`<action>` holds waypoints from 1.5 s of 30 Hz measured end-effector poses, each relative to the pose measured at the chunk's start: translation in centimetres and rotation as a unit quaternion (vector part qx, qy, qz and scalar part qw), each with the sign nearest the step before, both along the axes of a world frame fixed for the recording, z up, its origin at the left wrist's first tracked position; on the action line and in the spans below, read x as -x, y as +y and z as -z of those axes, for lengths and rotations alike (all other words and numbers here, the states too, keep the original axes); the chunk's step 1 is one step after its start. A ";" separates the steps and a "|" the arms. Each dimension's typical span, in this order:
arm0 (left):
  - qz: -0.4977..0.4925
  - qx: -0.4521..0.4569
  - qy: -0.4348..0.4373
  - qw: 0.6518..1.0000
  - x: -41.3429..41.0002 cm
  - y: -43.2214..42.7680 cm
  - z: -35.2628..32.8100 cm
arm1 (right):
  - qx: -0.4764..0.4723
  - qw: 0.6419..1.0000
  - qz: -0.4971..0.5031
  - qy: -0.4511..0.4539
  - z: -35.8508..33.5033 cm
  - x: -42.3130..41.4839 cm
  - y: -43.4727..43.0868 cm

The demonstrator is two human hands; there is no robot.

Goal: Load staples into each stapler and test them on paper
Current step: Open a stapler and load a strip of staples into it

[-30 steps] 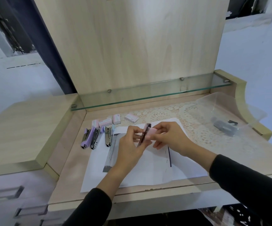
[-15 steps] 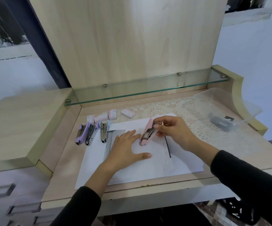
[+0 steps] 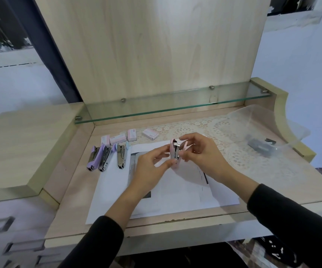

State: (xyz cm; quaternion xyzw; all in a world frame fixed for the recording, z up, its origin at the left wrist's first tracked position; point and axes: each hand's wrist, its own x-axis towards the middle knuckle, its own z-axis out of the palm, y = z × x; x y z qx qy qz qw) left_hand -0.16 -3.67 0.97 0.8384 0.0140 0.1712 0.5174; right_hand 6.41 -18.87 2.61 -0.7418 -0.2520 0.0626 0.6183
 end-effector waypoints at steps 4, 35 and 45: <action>-0.017 0.033 -0.016 0.999 -0.5 -0.2 0.2 | -0.065 0.996 -0.012 0.055 0.1 0.2 0.0; -0.024 0.058 -0.050 0.997 -2.0 -1.4 0.3 | -0.301 0.934 -0.022 0.193 2.8 1.4 0.1; -0.037 0.138 -0.063 0.988 -1.2 -0.2 1.3 | -0.267 0.943 0.019 0.199 3.1 1.0 0.3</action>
